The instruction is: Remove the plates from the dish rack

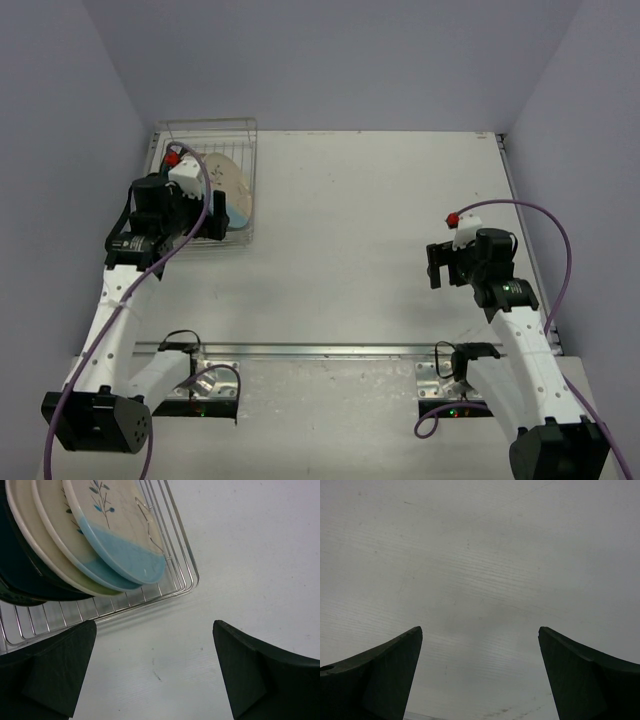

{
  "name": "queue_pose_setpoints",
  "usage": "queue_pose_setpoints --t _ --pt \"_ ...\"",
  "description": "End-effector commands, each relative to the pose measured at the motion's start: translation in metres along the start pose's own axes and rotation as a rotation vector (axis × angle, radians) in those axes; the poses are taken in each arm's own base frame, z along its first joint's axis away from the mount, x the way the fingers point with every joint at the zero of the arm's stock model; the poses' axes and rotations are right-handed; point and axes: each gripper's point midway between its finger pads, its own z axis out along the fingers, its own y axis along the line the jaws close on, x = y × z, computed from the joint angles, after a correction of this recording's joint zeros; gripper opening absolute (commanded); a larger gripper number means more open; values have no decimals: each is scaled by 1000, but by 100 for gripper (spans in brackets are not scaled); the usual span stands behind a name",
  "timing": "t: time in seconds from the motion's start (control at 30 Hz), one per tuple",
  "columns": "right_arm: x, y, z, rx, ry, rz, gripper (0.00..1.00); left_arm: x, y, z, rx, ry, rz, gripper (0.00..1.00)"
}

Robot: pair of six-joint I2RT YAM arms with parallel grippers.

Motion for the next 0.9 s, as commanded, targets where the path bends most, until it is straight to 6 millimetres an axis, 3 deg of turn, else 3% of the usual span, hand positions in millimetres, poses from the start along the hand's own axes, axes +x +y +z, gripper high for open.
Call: queue_pose_setpoints --t 0.0,0.1,0.37,0.53,0.87 --pt "-17 -8 -1 35 -54 3 99 -50 17 -3 -83 -100 -35 100" --pt "-16 -11 0 50 -48 3 99 -67 28 9 -139 -84 -61 95" --pt "-7 -11 8 54 -9 32 99 -85 45 49 -184 -36 -107 87" --pt "-6 -12 9 58 2 36 99 -80 46 75 -168 8 -134 78" --pt "-2 -12 11 61 15 39 99 -62 51 111 -171 83 -164 71"
